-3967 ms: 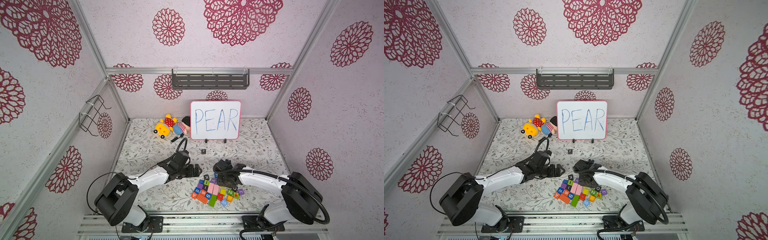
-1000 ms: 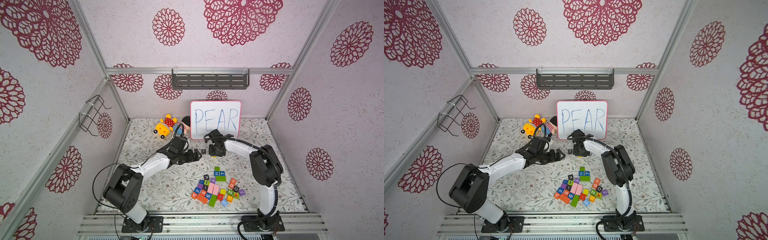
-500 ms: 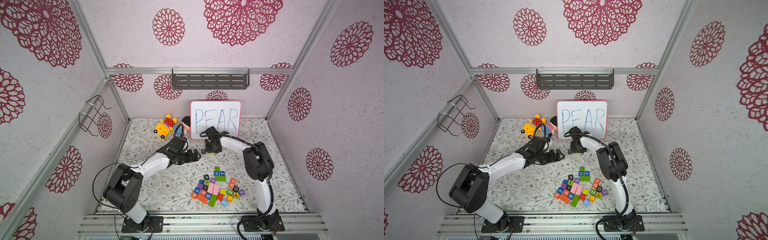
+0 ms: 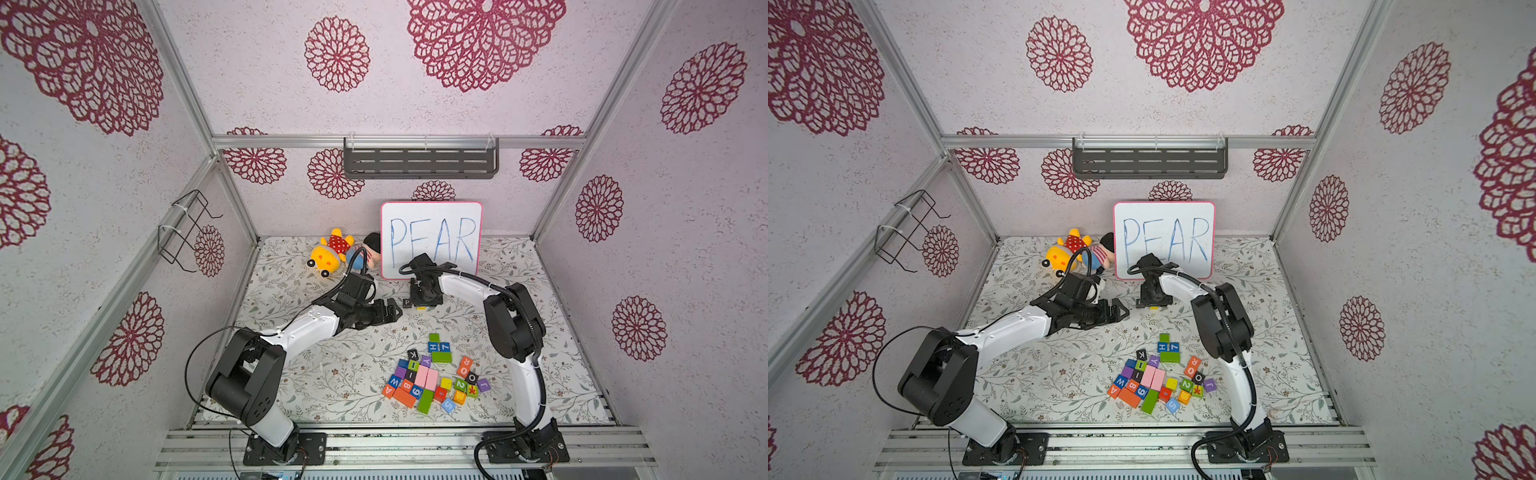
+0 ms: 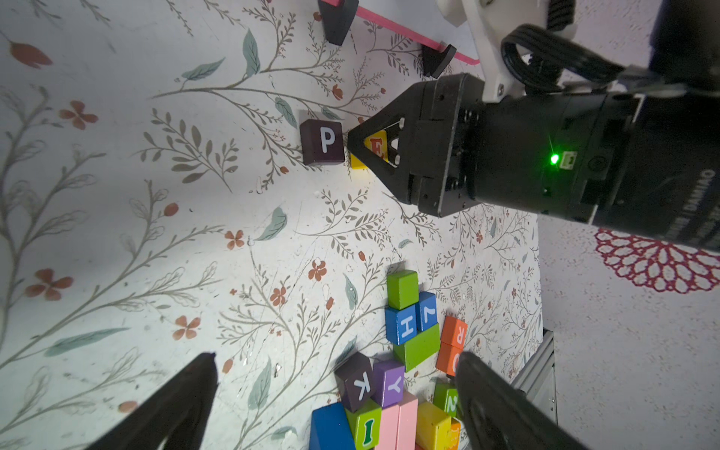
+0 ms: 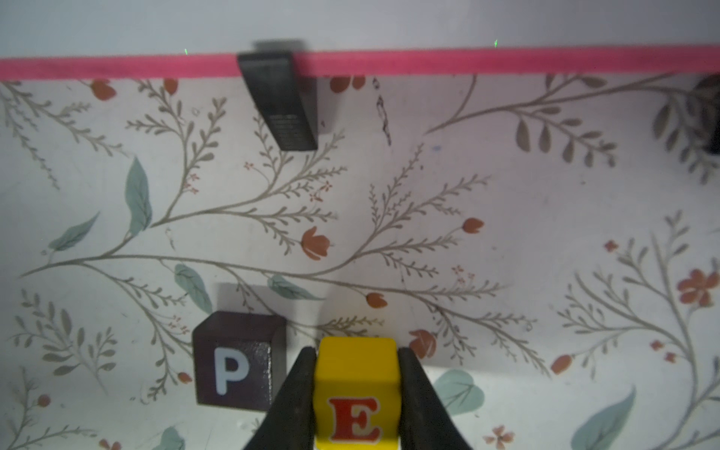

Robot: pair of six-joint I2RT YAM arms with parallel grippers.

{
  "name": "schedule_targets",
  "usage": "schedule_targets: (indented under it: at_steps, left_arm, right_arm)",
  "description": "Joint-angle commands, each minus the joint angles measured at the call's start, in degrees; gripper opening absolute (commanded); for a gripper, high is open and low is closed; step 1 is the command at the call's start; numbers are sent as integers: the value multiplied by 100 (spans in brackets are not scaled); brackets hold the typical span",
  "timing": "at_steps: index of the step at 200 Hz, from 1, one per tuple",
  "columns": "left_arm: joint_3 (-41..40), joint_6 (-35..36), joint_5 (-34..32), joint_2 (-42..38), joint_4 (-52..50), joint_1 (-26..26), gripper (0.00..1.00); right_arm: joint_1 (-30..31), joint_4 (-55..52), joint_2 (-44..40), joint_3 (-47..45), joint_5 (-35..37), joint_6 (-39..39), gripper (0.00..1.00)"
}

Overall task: Spell the uppercase word “pear” with letter blocks
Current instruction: Place the letter block at the center of the board.

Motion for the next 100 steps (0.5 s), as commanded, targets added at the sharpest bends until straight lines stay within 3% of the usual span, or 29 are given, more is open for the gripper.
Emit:
schedule_targets:
  at_steps: [1,100]
  left_arm:
    - [-63,32,31,-44,47,32,98]
    - [-179,5,42,-99,149,38,98]
  right_arm:
    - [-24,-92,112,151,-27,191,26]
    - [-19,-180,109,191,-32,326,30]
